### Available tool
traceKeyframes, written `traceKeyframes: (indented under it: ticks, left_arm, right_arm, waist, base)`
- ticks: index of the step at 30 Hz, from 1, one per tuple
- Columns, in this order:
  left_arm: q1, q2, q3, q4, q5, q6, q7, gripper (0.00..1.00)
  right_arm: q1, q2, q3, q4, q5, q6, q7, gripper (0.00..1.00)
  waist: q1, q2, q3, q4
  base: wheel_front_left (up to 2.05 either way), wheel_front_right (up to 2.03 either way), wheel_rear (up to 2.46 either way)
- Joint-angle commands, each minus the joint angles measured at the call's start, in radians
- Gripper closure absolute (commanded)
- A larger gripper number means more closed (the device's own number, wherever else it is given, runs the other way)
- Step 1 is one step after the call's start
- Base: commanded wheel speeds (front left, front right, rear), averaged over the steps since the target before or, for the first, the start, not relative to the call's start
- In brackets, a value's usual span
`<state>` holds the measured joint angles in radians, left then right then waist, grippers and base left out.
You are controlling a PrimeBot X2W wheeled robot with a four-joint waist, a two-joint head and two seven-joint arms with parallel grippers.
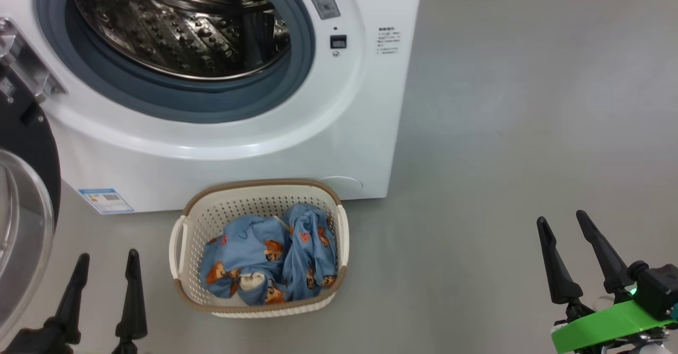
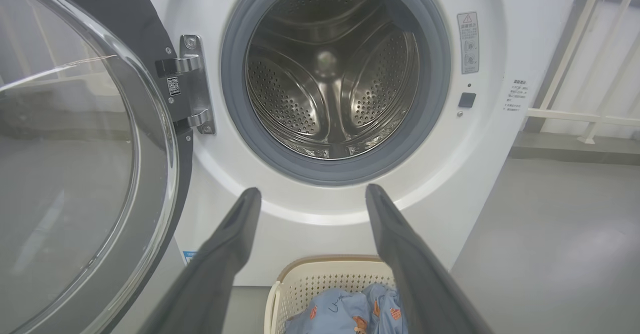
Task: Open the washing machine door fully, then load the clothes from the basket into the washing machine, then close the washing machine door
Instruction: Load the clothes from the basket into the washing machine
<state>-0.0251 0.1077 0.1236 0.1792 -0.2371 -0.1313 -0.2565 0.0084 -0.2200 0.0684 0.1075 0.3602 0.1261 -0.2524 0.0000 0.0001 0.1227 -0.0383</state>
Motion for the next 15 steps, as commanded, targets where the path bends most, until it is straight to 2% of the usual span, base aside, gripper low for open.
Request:
traceKeyframes:
  ticks: [1,8,15]
  left_arm:
    - [-0.047,0.022,0.025,-0.024,-0.004,0.001,-0.005,0.00]
    - [-0.064,0.028,0.014,-0.027,0.001,0.001,-0.005,0.00]
    - [-0.066,0.035,0.000,-0.025,-0.007,0.001,-0.005,0.00]
  right_arm:
    - [-0.023,-0.013,0.023,-0.026,-0.006,0.005,-0.009,0.00]
    - [-0.031,-0.010,0.022,-0.029,-0.008,0.005,-0.009,0.00]
    - [-0.037,-0.011,0.019,-0.027,-0.005,0.005,-0.009,0.00]
  waist:
    - [0.0000,-0.0001,0.003,-0.001]
    - [0.0000,-0.0001,0.018,-0.004]
    - [0.0000,-0.0001,0.027,-0.005]
  base:
    - [0.86,-1.63,0.77]
    - [0.94,-1.43,0.48]
    - [0.39,-0.39,0.00]
